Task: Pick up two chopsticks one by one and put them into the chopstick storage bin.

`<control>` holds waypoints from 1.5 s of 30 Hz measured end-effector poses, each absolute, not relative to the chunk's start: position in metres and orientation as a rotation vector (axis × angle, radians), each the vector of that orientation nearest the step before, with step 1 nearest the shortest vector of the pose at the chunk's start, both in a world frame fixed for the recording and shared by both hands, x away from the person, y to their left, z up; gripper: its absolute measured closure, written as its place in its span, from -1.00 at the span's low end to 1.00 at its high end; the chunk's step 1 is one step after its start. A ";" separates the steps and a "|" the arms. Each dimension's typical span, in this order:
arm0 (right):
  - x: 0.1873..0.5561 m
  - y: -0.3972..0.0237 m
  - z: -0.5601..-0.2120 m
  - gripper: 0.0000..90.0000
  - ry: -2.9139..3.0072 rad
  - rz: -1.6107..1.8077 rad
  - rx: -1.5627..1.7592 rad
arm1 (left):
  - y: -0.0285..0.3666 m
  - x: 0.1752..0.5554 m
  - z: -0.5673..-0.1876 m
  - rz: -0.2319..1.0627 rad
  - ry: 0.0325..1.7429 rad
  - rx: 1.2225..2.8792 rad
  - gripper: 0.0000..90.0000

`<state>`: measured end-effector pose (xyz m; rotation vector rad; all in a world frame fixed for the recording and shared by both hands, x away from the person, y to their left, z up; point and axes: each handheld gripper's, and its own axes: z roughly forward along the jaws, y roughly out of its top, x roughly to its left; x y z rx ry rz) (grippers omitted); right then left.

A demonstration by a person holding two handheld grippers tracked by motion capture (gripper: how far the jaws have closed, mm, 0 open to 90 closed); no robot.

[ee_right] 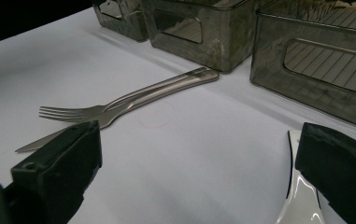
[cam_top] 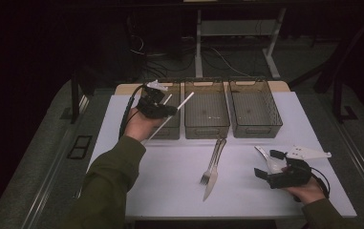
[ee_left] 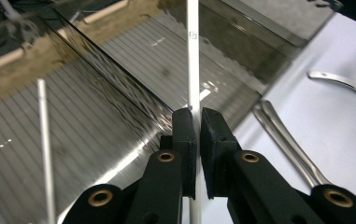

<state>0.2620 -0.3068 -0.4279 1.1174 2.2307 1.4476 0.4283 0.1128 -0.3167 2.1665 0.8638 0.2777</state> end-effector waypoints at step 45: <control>0.261 -0.308 -0.427 -0.99 2.226 1.470 1.114 | 0.138 0.507 -0.376 0.432 0.996 2.186 0.86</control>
